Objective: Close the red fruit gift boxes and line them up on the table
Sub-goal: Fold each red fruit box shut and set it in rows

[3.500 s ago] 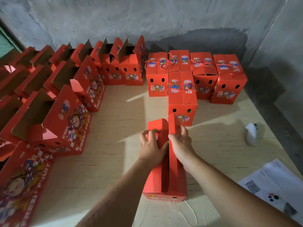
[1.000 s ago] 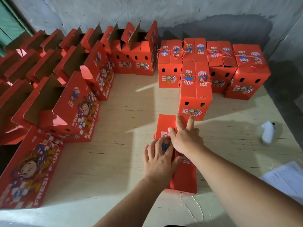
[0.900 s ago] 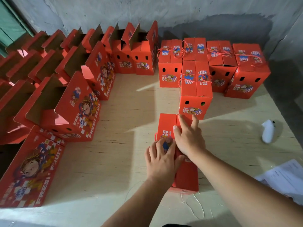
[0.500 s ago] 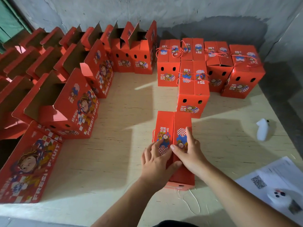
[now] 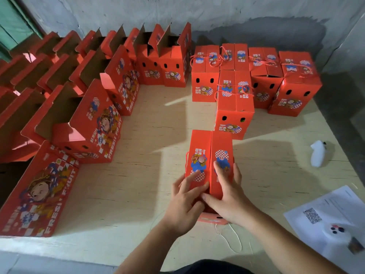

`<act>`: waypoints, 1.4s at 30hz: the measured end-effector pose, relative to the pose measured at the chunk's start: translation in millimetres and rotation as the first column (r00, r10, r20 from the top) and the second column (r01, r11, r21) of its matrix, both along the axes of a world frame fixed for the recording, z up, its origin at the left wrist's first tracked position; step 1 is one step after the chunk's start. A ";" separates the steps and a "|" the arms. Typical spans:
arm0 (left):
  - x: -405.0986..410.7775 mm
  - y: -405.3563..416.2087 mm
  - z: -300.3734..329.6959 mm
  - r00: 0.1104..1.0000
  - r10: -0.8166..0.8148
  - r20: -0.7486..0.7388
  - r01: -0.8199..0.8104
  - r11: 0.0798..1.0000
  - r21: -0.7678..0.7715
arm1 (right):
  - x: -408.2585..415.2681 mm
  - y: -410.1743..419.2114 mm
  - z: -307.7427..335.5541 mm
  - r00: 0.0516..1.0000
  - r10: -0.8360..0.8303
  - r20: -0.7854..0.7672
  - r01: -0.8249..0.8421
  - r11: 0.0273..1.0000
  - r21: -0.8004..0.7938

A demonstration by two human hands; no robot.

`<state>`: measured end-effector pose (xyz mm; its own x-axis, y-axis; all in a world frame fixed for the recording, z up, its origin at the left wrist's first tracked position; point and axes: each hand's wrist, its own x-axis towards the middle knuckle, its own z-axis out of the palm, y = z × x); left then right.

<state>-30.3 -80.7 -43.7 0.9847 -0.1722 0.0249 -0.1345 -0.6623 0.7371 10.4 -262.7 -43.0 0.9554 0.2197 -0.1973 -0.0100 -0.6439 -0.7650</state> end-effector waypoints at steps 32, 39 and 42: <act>22.1 -32.5 30.5 0.917 0.166 -0.361 -0.069 0.961 0.268 | -3.8 7.7 8.3 0.989 -0.141 0.054 0.138 0.989 0.051; 16.7 -38.9 22.5 0.953 0.198 -0.229 -0.117 0.939 0.322 | 1.1 12.3 -3.2 0.954 -0.273 0.127 0.269 0.962 0.044; 22.1 -29.2 23.4 0.936 0.111 -0.335 -0.033 0.973 0.228 | 8.2 12.3 -1.5 0.958 -0.282 0.058 0.282 0.959 0.023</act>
